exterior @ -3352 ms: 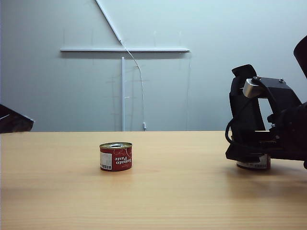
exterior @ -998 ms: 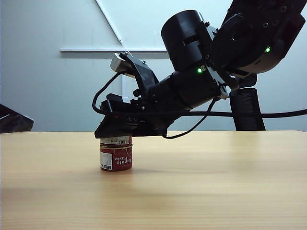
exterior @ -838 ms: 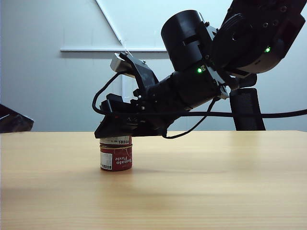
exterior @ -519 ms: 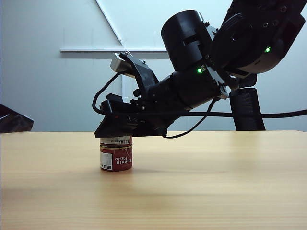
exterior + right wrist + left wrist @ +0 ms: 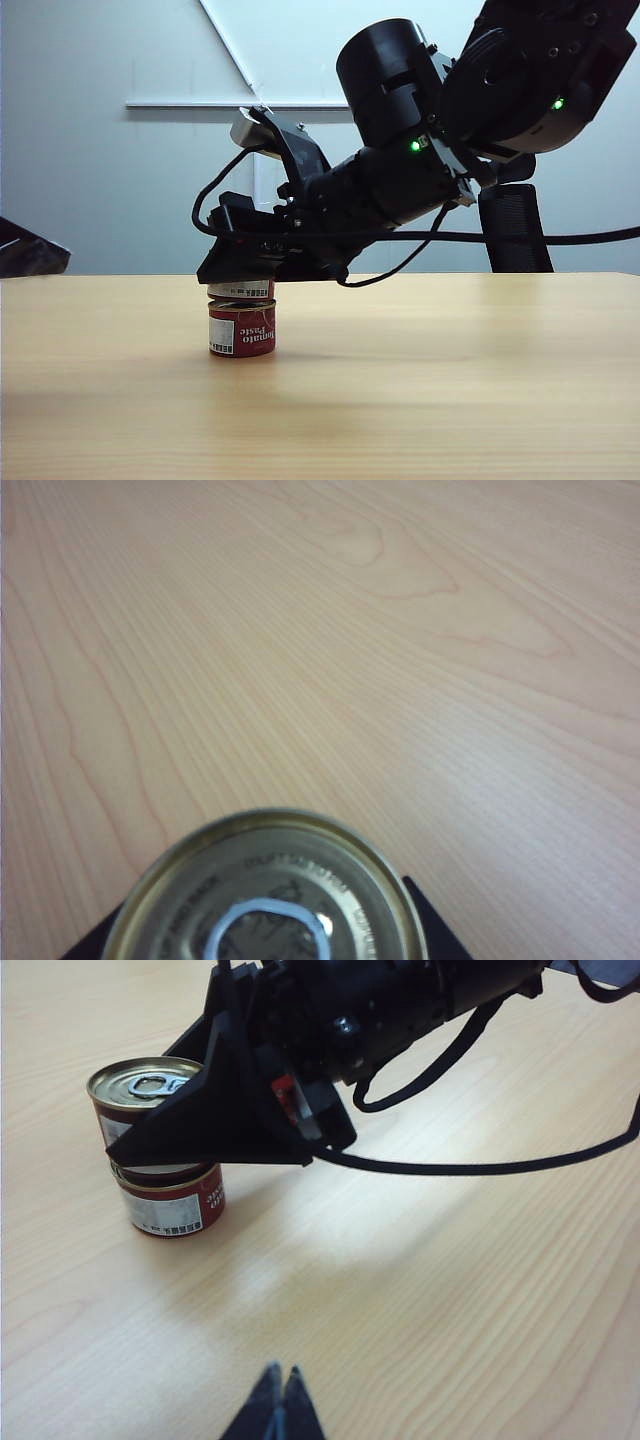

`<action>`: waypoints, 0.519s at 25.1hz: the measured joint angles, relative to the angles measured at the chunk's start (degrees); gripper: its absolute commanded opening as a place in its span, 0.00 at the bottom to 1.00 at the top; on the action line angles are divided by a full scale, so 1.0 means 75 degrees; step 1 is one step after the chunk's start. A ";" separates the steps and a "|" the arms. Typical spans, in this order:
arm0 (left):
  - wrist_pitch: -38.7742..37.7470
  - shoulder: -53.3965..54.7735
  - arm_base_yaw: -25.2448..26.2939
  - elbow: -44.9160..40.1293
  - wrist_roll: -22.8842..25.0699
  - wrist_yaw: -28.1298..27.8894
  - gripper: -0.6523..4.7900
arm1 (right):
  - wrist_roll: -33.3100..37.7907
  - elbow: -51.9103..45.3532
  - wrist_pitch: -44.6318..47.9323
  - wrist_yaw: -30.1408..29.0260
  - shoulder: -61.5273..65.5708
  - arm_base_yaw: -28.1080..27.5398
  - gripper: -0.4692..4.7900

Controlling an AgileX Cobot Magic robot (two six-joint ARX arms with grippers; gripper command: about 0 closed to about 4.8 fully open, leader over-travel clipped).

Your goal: Stack a can of tomatoes on the right onto the can of tomatoes on the left.

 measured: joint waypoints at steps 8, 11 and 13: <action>0.0000 0.0000 0.0000 0.0003 0.0000 0.0000 0.11 | 0.0000 0.0015 0.0000 0.0000 0.0000 0.0012 0.75; 0.0000 0.0000 0.0000 0.0003 0.0000 0.0000 0.11 | 0.0003 0.0015 0.0058 0.0012 0.0000 0.0047 0.75; 0.0000 0.0000 0.0000 0.0003 0.0003 -0.0003 0.11 | 0.0003 0.0015 0.0064 0.0012 0.0000 0.0052 0.75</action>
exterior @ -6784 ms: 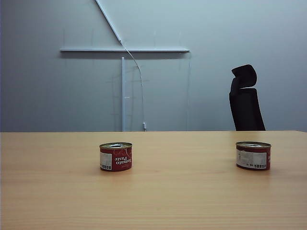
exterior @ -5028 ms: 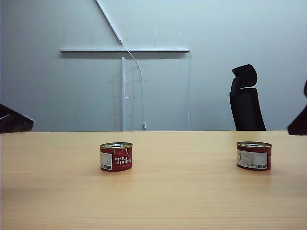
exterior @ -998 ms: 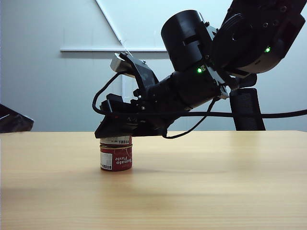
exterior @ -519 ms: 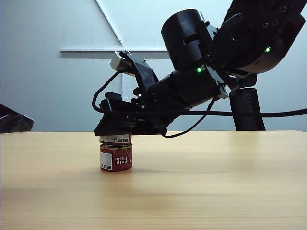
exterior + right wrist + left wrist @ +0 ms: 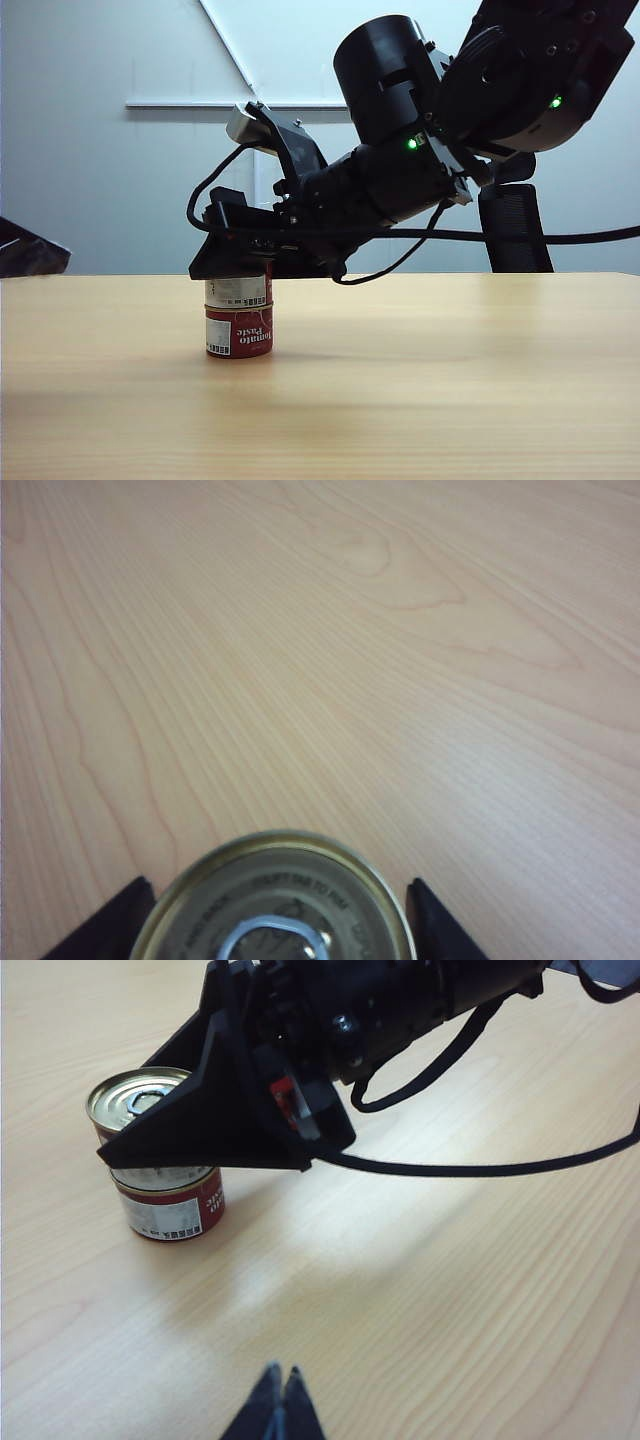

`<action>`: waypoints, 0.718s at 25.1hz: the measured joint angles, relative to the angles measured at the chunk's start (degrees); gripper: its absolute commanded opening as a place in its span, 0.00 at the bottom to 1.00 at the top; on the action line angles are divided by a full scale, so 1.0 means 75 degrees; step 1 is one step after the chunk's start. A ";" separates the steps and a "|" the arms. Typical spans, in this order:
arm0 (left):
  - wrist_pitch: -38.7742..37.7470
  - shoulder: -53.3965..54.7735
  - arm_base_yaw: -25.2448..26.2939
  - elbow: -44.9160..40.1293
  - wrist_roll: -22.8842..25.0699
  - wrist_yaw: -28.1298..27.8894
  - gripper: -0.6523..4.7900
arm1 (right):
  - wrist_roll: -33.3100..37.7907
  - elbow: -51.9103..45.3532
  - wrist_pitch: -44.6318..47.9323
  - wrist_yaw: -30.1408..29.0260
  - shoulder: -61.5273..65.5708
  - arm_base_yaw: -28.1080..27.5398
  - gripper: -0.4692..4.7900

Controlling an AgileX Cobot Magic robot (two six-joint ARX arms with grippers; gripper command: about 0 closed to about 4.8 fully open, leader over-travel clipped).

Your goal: Stack a can of tomatoes on the right onto the can of tomatoes on the left.

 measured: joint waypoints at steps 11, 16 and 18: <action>0.0000 0.0000 0.0000 0.0000 -0.0003 0.0003 0.11 | 0.0003 0.0038 0.0012 0.0108 -0.0012 0.0000 1.00; 0.0000 -0.0003 0.0000 -0.0003 -0.0003 0.0000 0.11 | 0.0035 0.0035 0.0085 0.0195 -0.0291 -0.0006 1.00; 0.0000 -0.0006 0.0000 -0.0003 0.0000 0.0000 0.11 | 0.0041 0.0035 0.0163 0.0195 -0.0673 -0.0003 1.00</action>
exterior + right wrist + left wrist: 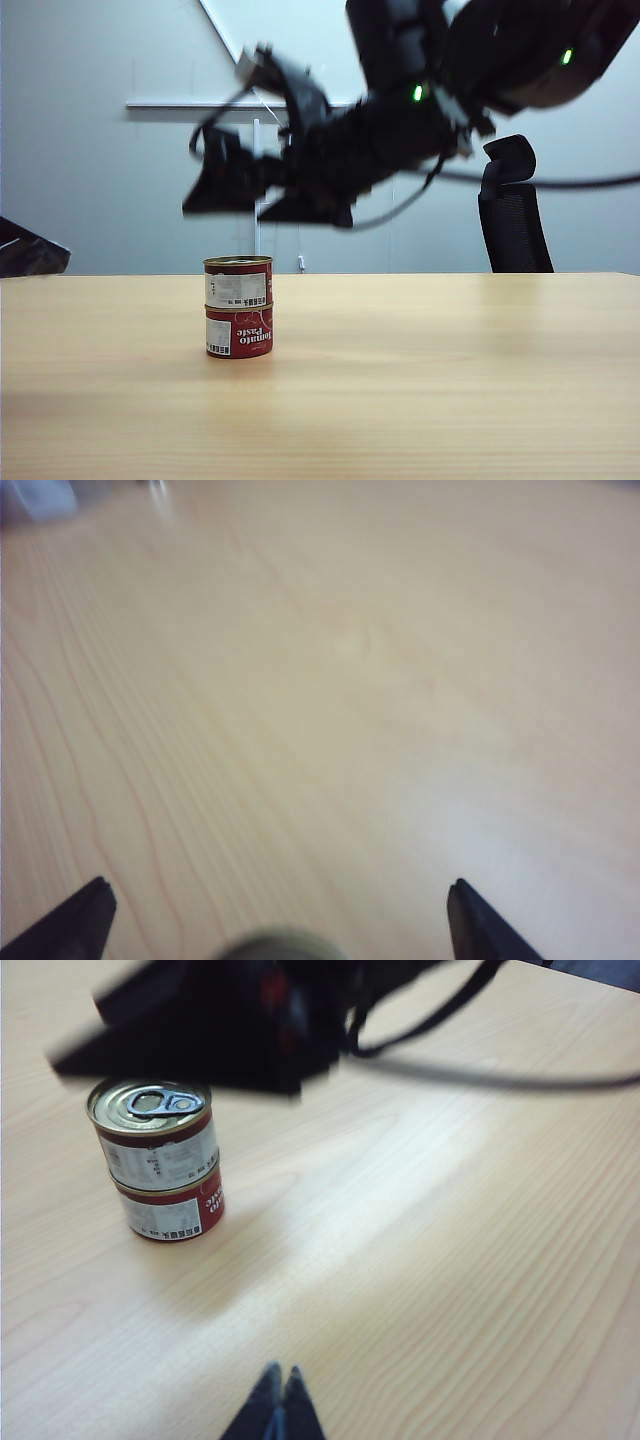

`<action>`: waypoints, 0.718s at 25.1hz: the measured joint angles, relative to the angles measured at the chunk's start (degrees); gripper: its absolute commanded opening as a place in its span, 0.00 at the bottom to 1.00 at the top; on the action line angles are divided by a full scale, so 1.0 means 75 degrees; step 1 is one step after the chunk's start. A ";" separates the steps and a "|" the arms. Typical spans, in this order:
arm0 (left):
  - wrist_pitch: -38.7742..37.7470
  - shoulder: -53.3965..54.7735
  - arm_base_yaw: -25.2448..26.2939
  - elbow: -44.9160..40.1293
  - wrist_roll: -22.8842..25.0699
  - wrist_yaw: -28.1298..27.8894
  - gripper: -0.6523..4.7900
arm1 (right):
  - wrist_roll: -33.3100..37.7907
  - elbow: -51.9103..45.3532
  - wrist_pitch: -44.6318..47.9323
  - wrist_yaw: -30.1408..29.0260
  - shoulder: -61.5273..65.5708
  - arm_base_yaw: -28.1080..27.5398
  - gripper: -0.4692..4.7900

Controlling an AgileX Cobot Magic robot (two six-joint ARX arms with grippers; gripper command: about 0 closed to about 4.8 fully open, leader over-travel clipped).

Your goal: Stack a can of tomatoes on the right onto the can of tomatoes on the left.

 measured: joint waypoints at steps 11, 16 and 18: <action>0.0003 0.0000 0.0364 0.0003 -0.0003 0.0041 0.11 | 0.0606 0.0009 -0.1851 0.0000 -0.4028 -0.0017 0.07; 0.0000 0.0000 0.0976 0.0000 -0.0003 0.0064 0.11 | 0.0536 0.0012 -0.3526 0.0717 -0.6047 -0.0096 0.07; 0.0003 0.0000 0.1212 0.0003 0.0000 0.0064 0.11 | 0.0527 0.0012 -0.4351 0.1209 -0.6895 -0.0099 0.07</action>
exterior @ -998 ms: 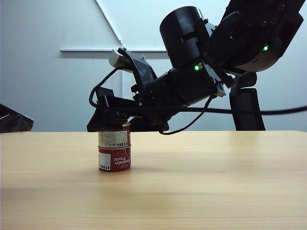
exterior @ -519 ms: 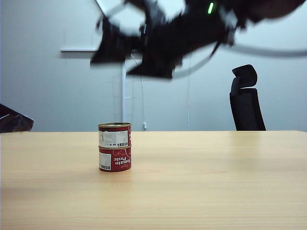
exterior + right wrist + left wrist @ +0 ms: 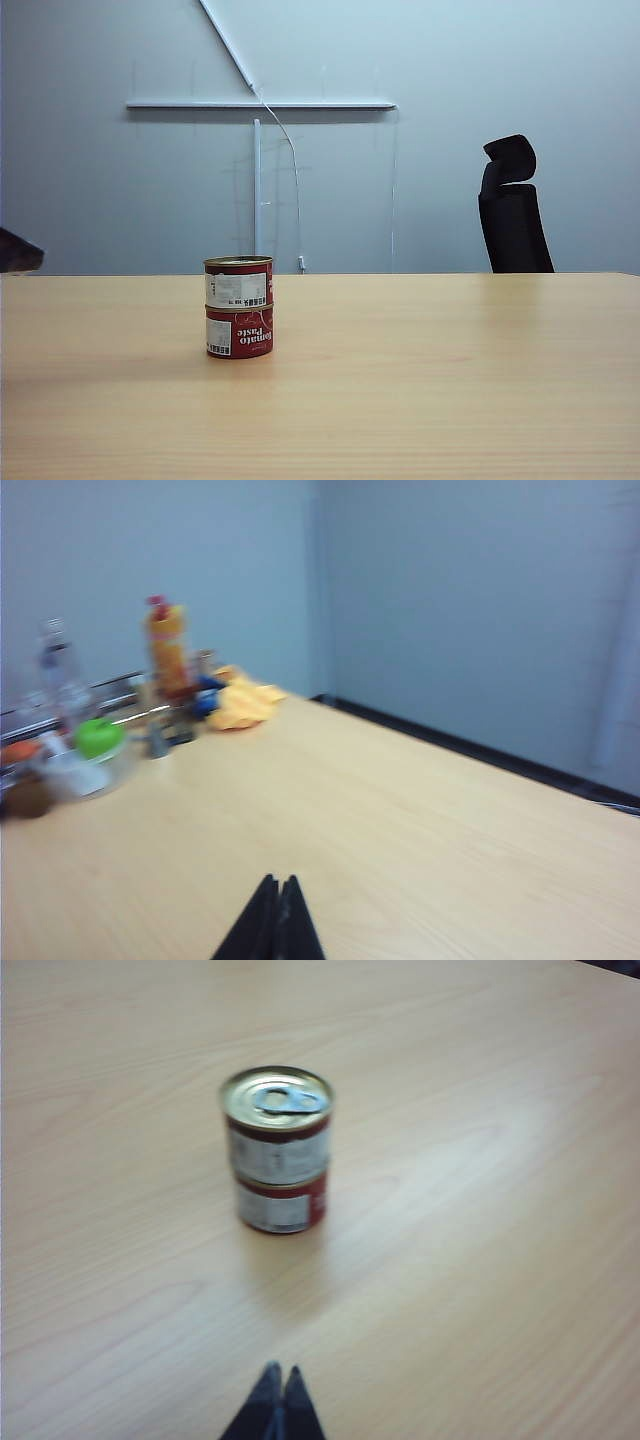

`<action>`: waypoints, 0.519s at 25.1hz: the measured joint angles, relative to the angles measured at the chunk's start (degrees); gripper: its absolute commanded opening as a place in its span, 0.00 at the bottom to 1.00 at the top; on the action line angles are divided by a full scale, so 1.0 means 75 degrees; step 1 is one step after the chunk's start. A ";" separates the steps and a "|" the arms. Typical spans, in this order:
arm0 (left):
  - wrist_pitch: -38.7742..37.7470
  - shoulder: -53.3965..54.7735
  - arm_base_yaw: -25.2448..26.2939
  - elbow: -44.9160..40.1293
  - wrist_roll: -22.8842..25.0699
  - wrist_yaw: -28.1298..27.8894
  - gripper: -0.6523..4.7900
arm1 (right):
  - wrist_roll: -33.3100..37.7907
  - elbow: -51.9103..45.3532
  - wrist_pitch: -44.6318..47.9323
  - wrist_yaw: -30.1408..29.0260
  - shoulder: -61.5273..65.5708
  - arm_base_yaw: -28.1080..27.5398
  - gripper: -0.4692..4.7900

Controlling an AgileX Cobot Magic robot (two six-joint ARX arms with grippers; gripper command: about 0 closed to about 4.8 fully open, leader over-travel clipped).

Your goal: Stack a can of tomatoes on the right onto the can of tomatoes on the left.

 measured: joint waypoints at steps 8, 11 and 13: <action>-0.0006 -0.0192 0.0667 -0.0003 0.0000 0.0000 0.11 | 0.0501 -0.0143 -0.3794 0.1166 -0.2760 0.0044 0.07; 0.0003 -0.0539 0.1046 0.0000 0.0000 0.0023 0.11 | 0.1440 -0.0656 -0.5301 0.1160 -0.3937 0.0221 0.07; -0.0006 -0.0702 0.1445 -0.0003 0.0000 0.0026 0.11 | 0.1711 -0.0895 -0.5896 0.1233 -0.4663 0.0262 0.07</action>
